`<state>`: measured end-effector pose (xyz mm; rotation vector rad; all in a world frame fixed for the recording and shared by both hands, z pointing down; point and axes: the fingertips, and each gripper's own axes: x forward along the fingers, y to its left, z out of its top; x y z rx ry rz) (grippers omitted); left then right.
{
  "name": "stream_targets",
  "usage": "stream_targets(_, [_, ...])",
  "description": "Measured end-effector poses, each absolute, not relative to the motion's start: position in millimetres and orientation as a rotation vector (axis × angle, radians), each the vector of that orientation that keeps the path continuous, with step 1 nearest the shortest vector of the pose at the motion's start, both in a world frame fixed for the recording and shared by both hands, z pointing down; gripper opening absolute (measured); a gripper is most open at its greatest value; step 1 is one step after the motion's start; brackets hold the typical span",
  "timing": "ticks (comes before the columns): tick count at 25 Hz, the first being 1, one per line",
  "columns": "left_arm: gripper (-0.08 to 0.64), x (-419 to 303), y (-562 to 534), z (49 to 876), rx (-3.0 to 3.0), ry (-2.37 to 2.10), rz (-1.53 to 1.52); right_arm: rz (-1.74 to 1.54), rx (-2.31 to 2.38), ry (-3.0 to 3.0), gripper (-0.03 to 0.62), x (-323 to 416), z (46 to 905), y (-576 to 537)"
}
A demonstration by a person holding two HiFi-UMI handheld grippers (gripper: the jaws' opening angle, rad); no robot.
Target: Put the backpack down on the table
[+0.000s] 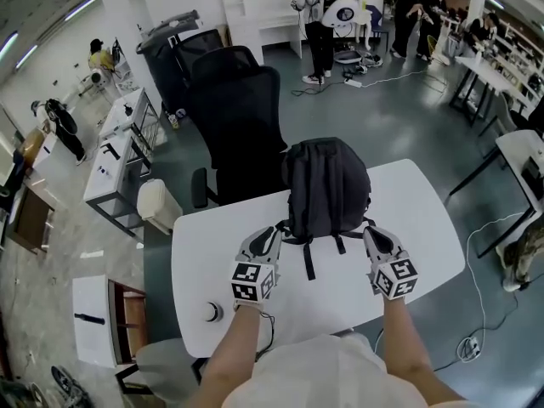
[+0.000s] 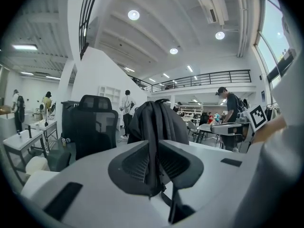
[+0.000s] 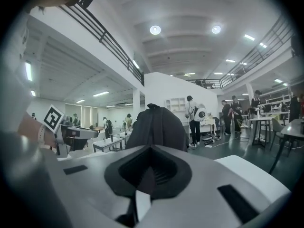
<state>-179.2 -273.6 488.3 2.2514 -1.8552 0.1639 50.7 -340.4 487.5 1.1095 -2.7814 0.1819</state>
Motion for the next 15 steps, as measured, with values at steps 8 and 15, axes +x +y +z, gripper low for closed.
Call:
stream_targets(8, [0.064, -181, -264, 468, 2.281, -1.895, 0.157, 0.135, 1.141, -2.809, 0.017, 57, 465, -333])
stream_targets(15, [0.034, -187, -257, 463, 2.274, -1.926, 0.166, 0.114, 1.133, -2.818, 0.017, 56, 461, -325])
